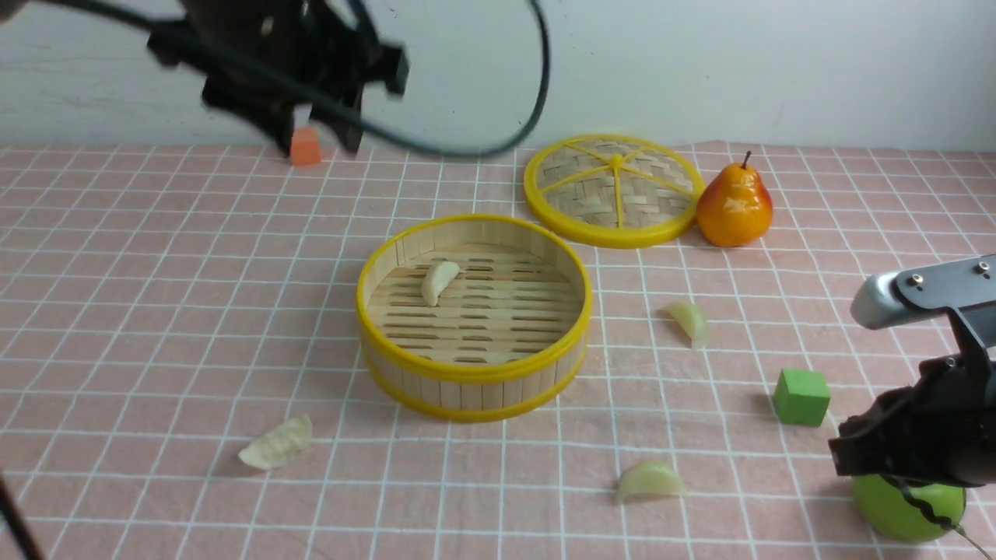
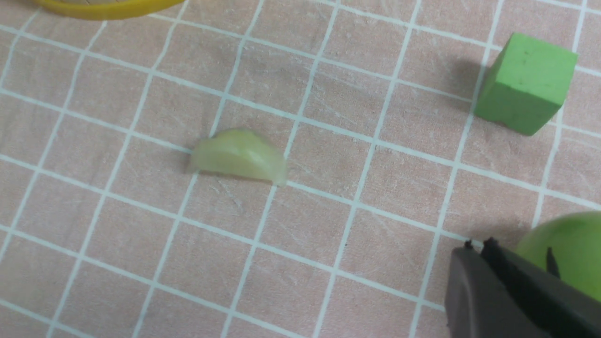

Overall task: Put the dumplings into the steamer on the table with the pink tablecloth.
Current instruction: 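Reach for and grasp a dumpling on the table with the left gripper, then place the dumpling into the bamboo steamer basket with the left gripper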

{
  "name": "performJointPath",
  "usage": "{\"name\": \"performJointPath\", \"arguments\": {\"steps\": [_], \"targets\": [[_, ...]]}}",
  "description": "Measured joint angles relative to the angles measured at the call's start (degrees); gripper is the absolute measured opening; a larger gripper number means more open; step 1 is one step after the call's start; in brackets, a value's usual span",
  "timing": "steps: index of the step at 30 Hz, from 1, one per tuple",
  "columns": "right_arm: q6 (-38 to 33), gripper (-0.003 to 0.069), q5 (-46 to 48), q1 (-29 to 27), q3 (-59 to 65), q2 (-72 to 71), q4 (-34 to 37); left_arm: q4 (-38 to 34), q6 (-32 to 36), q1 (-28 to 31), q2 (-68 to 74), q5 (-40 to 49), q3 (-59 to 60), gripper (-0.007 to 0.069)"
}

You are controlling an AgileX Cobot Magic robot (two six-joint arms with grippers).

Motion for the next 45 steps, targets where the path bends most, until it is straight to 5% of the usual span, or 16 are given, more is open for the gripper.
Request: {"name": "performJointPath", "arguments": {"steps": [5,11,19,25,28,37,45], "targets": [[0.0,0.0031,0.37,0.0,0.0,0.0,1.56,1.35,-1.88,0.0,-3.34,-18.65,28.32,0.0402],[0.0,0.0031,0.37,0.0,0.0,0.0,2.53,10.88,-5.99,0.0,-1.76,-30.29,39.89,0.0417],[0.0,0.0035,1.12,0.0,0.0,0.0,3.54,16.17,-11.06,0.0,5.89,-33.89,40.04,0.0414],[0.0,0.0042,2.11,0.0,0.0,0.0,3.54,16.54,-11.9,-0.44,6.67,-33.12,38.85,0.0278],[0.0,0.0043,2.11,0.0,0.0,0.0,3.54,16.06,-11.9,-1.11,6.08,-30.24,37.85,0.0282],[-0.11,0.005,0.98,0.0,0.0,0.0,3.98,7.91,-6.24,-9.86,2.28,-26.76,18.26,0.0282],[-0.11,0.005,1.04,0.0,0.0,0.0,3.98,10.65,-8.54,-9.78,16.99,-26.07,8.96,0.0282]]}}
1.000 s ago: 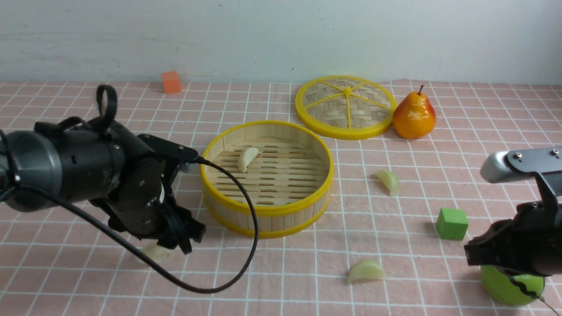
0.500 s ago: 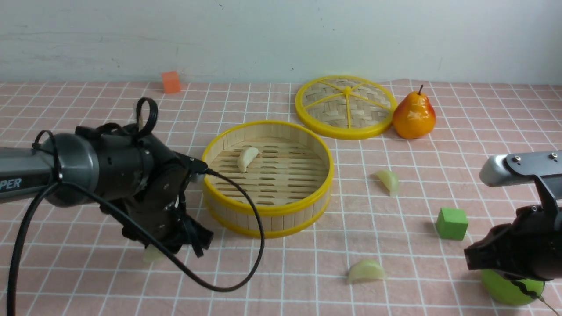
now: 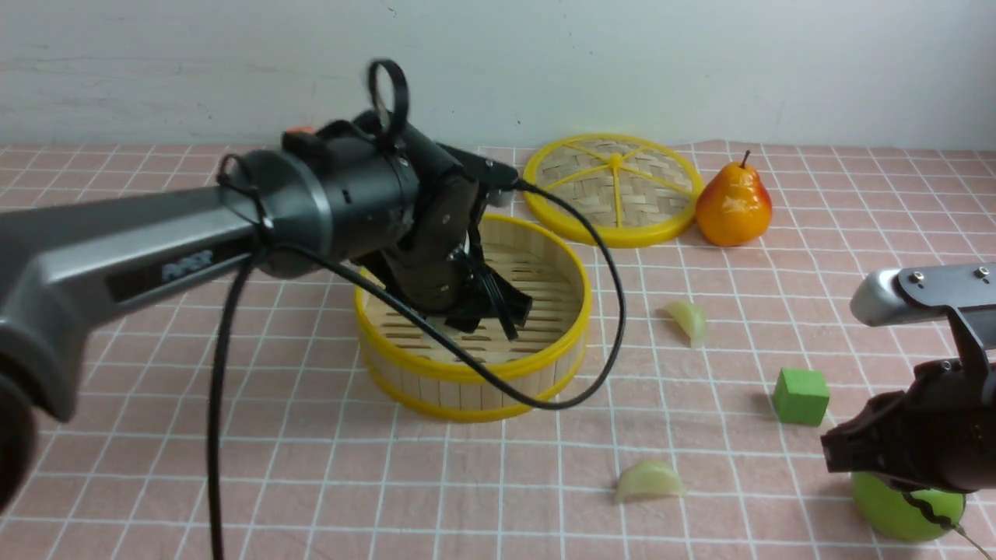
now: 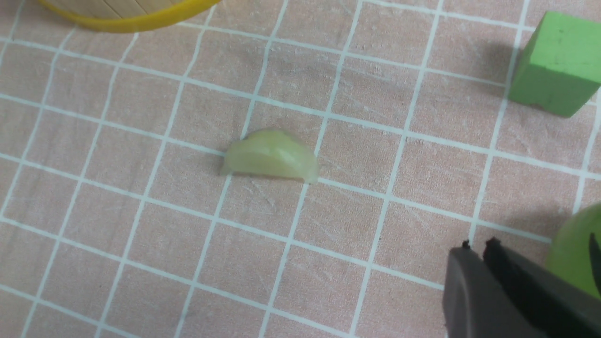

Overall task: Put the dumplings into the steamer on the table with the pink tablecloth.
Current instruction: 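Place the dumpling into the bamboo steamer basket with the left gripper, then reach for and grasp a dumpling lying on the table beside the steamer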

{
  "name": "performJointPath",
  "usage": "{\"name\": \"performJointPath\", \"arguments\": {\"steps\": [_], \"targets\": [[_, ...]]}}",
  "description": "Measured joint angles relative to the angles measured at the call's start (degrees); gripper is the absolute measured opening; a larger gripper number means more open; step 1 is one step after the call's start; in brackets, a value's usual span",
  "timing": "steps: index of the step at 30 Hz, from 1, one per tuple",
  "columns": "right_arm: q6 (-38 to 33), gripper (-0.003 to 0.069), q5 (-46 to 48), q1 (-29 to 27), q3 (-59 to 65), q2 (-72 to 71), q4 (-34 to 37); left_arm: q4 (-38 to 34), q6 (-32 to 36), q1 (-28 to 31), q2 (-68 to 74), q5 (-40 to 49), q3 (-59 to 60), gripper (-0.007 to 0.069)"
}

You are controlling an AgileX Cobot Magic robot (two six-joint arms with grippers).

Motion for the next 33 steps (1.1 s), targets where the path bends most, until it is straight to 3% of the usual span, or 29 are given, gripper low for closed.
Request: {"name": "performJointPath", "arguments": {"steps": [4,8,11,16,17,19,23,29,33], "targets": [[0.0,0.0055,0.81,0.0,0.0,0.0,-0.66,4.9,-6.23,0.0,4.12,2.36,-1.62,0.0298],[0.0,0.0099,2.46,0.0,-0.33,0.12,-1.09,9.37,-9.81,-0.05,3.6,4.43,-2.01,0.0394],[-0.06,0.0181,5.37,0.0,-2.49,1.48,-1.09,9.94,-9.67,-0.74,0.37,6.03,-2.01,0.043],[-3.27,0.0446,9.87,0.0,-13.81,12.28,-0.44,7.58,-5.83,-4.58,-12.69,12.02,-2.01,0.0428],[-3.27,0.0446,9.87,0.0,-13.81,12.28,-0.44,7.58,-5.71,-4.71,-13.26,12.36,-2.01,0.0428],[-3.54,0.0521,10.33,0.0,-19.74,18.94,-0.43,5.21,-5.1,-5.88,-20.71,14.97,-0.44,0.0398],[-3.75,0.056,8.91,0.0,-30.01,30.54,-3.09,2.35,-5.04,-6.23,-34.4,15.75,8.56,0.0298],[-3.71,0.0543,4.85,0.0,-42.28,43.62,-7.42,3.32,-8.41,-6.23,-49.66,16.06,25.71,0.0161],[-3.71,0.0454,2.83,0.0,-49.58,52.1,-8.03,5.24,-14.42,-6.23,-61.08,15.59,42.49,0.0065]]}}
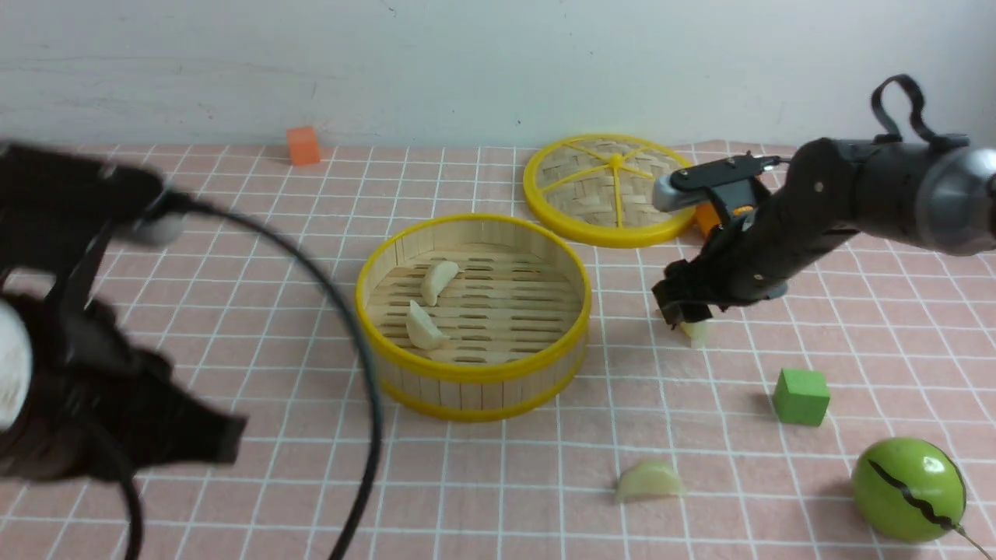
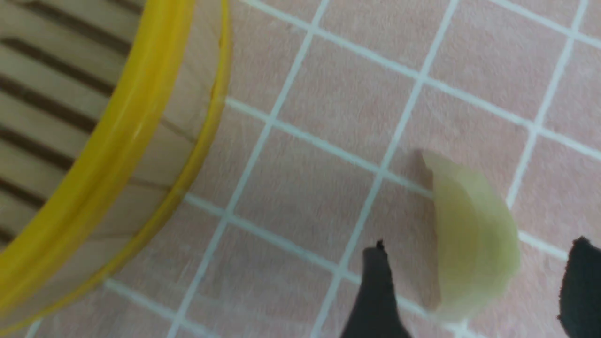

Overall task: Put the dumplings into the steamer on the table with the pink tablecloth.
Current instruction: 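Reach for and grasp a dumpling lying on the table beside the steamer, then place the dumpling in the bamboo steamer basket with the right gripper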

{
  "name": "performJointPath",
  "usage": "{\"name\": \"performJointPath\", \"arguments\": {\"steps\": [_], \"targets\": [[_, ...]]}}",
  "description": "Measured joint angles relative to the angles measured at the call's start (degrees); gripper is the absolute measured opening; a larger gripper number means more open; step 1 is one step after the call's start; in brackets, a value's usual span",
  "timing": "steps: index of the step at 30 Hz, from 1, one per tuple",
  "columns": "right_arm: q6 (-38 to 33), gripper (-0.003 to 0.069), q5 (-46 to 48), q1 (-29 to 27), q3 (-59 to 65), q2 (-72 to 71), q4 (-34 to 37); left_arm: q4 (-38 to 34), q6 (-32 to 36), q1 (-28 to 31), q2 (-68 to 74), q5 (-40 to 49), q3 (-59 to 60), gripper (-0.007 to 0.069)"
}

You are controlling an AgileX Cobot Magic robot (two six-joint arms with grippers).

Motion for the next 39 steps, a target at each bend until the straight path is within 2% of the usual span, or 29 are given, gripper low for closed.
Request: {"name": "performJointPath", "arguments": {"steps": [1,4,5,8,13,17,19,25,30,32,36,37,38,39], "targets": [[0.0,0.0439,0.0,0.0,-0.41,0.6,0.05,0.1,-0.27,0.0,-0.46,0.0,0.6,0.0062],[-0.36,0.0272,0.7,0.0,-2.12,3.85,-0.06,0.41,-4.13,0.0,-8.78,0.59,8.75,0.0009],[-0.41,0.0242,0.83,0.0,-2.34,3.86,-0.11,0.41,-4.42,0.0,-10.23,0.89,9.71,0.0004],[-0.79,0.0242,2.74,0.0,-3.34,3.86,-0.97,0.41,-5.2,0.0,-18.9,4.45,14.39,-0.0013],[-0.86,0.0242,8.66,0.0,-8.29,2.53,-2.08,1.59,-5.38,0.0,-32.1,5.5,19.19,-0.0013],[-1.03,0.0242,11.66,0.67,-13.65,0.65,1.22,5.7,-5.45,0.0,-38.75,3.78,19.91,-0.0013],[-3.17,0.0242,13.16,2.78,-18.46,0.16,6.08,10.38,-7.03,0.0,-42.44,0.16,22.44,-0.0013],[-11.7,0.0242,10.26,9.13,-22.88,4.28,12.54,19.73,-14.69,0.0,-45.28,-8.99,30.99,-0.0012],[-16.1,0.0242,4.73,10.75,-23.23,10.7,12.53,21.79,-15.47,0.0,-45.34,-10.04,32.3,-0.0011],[-17.14,0.0279,2.58,10.68,-23.23,12.79,12.36,21.79,-15.51,0.0,-45.34,-10.37,32.3,-0.0011],[-17.52,0.0463,3.74,10.68,-23.53,13.02,12.24,21.81,-15.53,0.0,-45.34,-10.36,32.3,-0.0011],[-17.52,0.0463,4.01,10.68,-23.57,12.94,12.25,21.81,-15.53,0.0,-45.34,-10.36,32.3,-0.0011],[-16.99,0.0551,7.28,10.68,-24.05,11.79,10.99,21.81,-15.53,0.0,-45.34,-10.36,32.3,-0.0011],[-15.52,0.0595,10.91,10.68,-24.47,10.39,9.43,21.75,-15.53,0.0,-45.34,-10.36,32.3,-0.0011]]}}
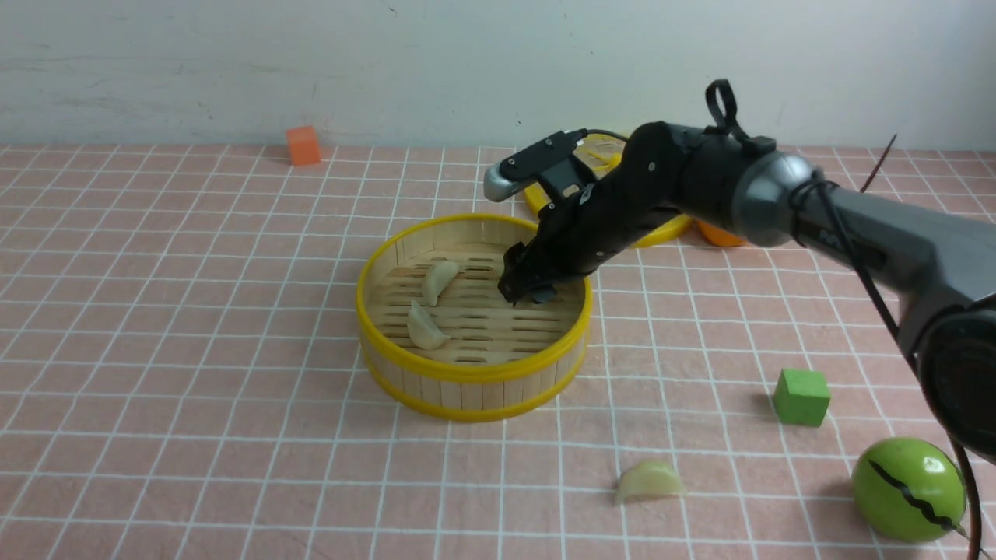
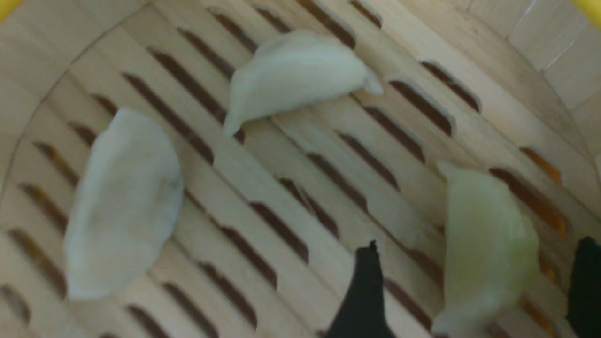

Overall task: Put the dumplings into the steamer on the table with the pink tablecloth.
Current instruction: 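Place the dumpling in the bamboo steamer basket with the right gripper, then reach for and grasp a dumpling lying on the table beside the steamer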

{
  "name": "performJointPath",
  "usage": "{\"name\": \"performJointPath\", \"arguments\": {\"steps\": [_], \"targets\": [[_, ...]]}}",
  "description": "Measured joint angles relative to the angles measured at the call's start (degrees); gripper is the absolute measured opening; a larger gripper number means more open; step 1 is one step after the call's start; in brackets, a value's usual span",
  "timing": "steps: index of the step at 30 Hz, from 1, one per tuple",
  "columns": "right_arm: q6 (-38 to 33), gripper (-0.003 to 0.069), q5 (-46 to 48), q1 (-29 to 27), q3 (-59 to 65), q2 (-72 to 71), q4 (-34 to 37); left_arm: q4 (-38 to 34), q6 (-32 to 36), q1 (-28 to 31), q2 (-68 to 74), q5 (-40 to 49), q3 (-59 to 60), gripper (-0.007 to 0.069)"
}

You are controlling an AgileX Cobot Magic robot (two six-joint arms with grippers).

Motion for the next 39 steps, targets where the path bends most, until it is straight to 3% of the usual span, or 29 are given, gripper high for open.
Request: {"name": "performJointPath", "arguments": {"steps": [4,7,12,15,19,26,28,33,39], "targets": [[6.16,0.0641,12.56,0.0,-1.09,-6.09,-5.38,0.0,0.0,0.0,0.0,0.0,0.0,-0.0011],[11.22,0.0612,24.34,0.0,-1.92,-11.68,-9.24,0.0,-0.04,0.0,0.0,0.0,0.0,-0.0011],[14.79,0.054,26.56,0.0,4.1,-12.57,-11.01,0.27,-0.04,0.0,0.0,-0.14,0.0,-0.0012],[15.49,0.0511,26.79,0.54,14.35,-11.74,-11.09,0.38,-0.04,0.0,0.0,-0.3,0.0,-0.0012],[12.34,0.0505,26.79,2.46,21.71,-11.55,-11.09,0.43,-0.04,0.0,0.0,-0.53,0.0,-0.0012],[0.47,0.0484,23.44,4.54,27.44,-11.55,-9.25,0.43,-0.04,0.0,0.0,-0.72,0.0,-0.0009],[-1.73,0.0443,23.24,4.54,27.85,-11.61,-9.12,0.43,-0.04,0.0,0.0,-0.72,0.0,-0.0006],[-3.64,0.0241,21.08,4.54,28.01,-11.62,-9.12,0.43,-0.04,0.0,0.0,-0.77,0.0,-0.0003],[-3.7,0.0232,22.19,4.54,27.09,-11.73,-8.87,0.43,-0.04,0.0,0.0,-0.77,0.0,0.0]]}}
